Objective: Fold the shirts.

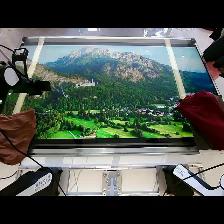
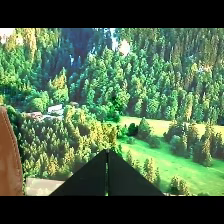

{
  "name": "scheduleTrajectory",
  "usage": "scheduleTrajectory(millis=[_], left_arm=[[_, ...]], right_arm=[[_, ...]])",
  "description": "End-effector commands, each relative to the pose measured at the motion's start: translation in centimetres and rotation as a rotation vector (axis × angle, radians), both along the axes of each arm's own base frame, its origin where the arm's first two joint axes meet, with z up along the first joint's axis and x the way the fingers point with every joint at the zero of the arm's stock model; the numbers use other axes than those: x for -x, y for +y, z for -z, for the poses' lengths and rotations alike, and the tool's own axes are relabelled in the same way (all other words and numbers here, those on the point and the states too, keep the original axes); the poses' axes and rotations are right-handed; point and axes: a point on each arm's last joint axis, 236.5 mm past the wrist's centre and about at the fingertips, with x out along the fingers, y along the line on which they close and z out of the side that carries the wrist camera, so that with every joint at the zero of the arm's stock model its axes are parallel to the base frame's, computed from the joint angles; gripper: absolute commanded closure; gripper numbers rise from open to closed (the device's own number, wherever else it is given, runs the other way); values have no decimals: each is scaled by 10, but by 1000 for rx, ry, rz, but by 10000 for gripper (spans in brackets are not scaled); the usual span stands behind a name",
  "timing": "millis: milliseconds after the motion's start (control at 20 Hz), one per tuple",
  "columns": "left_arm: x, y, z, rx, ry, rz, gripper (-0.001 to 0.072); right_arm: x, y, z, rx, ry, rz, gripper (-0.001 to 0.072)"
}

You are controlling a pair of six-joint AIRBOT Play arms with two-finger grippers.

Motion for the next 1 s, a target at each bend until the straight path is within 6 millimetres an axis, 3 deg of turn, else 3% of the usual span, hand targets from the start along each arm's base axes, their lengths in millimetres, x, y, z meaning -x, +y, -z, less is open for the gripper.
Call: scheduleTrajectory(millis=[0, 50, 100, 150, 200, 300, 400, 500, 550, 600, 650, 700, 950], left_arm=[[-12, 13, -6, -64, -51, -2, 689], [-19, 30, -11, -147, -75, -7, 686], [-23, 55, -17, -265, -83, -18, 602], [-23, 85, -25, -395, -76, -42, 293], [-20, 116, -30, -493, -59, -85, 76], [-3, 183, -30, -580, -9, -245, 83], [35, 242, -9, -534, 79, -446, 82], [81, 286, 20, -417, 158, -654, 82], [102, 301, 38, -338, 195, -738, 82], [119, 309, 55, -252, 219, -811, 82], [132, 314, 73, -151, 236, -879, 82], [143, 316, 92, -40, 253, -946, 82], [183, 338, 147, 198, 286, -1143, 81]], right_arm=[[-3, -3, -1, 2, -5, 8, 693], [-3, -3, -2, 3, -11, 10, 693], [-10, -8, -6, 8, -42, 33, 693], [-21, -16, -15, 18, -96, 72, 693], [-31, -24, -25, 26, -152, 111, 693], [-45, -36, -42, 34, -244, 169, 693], [-51, -41, -51, 32, -285, 196, 693], [-56, -42, -62, 12, -332, 212, 692], [-58, -42, -66, 5, -349, 215, 664], [-58, -39, -68, -7, -356, 208, 555], [-58, -35, -69, -21, -355, 194, 397], [-56, -28, -70, -40, -354, 173, 299], [-50, 4, -82, -148, -372, 69, 300]])
